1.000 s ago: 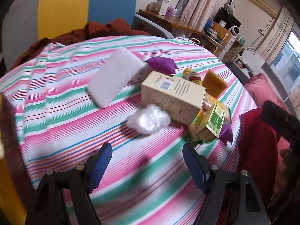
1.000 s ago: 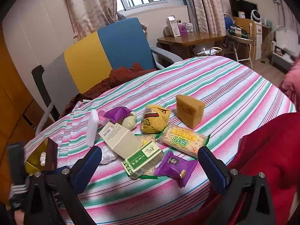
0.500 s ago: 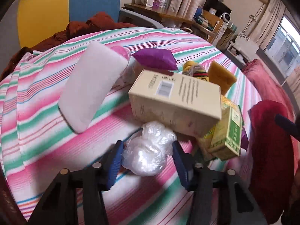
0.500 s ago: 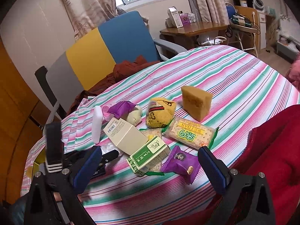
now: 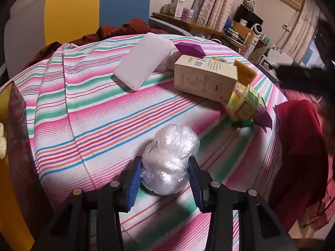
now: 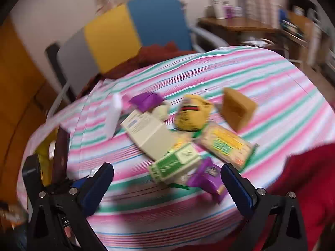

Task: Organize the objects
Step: 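Grasp the clear plastic bag with the left tool while the right tool grasps the beige box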

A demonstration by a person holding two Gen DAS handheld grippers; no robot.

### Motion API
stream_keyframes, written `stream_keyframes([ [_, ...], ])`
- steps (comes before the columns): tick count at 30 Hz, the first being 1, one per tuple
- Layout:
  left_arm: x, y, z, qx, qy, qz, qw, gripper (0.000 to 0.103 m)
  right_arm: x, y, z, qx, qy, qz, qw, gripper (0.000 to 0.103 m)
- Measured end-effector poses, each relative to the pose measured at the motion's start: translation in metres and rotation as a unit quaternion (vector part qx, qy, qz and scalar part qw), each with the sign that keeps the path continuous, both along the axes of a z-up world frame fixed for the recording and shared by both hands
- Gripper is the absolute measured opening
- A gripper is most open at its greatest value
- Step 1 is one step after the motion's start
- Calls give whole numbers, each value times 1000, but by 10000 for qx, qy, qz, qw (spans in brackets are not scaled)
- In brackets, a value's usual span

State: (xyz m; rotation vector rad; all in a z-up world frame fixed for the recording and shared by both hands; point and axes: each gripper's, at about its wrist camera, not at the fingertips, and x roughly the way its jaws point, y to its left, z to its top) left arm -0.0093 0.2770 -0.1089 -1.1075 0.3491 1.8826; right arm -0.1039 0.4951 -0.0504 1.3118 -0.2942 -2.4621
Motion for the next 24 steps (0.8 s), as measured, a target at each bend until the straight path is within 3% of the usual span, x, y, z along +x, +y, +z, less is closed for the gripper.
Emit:
stream_keyframes([
  [7,-2,12,-3,42,-3,27,10000,43,-43,-58,3,902,-6,1047,9904,103],
  [15,0,15,-5,38,123,-23,9999,43,-94,-100,-24,1776,-449,1609,9698,101],
  [17,0,14,-5,79,130,-16,9999,42,-96,-108,-36,1898,-658,1808,9628,77],
  [18,-1,13,-5,107,110,3,9999,41,-96,-110,-39,1980,-703,1840,9602,60],
  [19,-2,12,-5,120,86,33,9999,41,-94,-111,-40,1983,-734,1865,9594,54],
  [24,2,5,5,179,13,115,9998,41,-72,-112,-27,1700,-528,1905,9654,50],
])
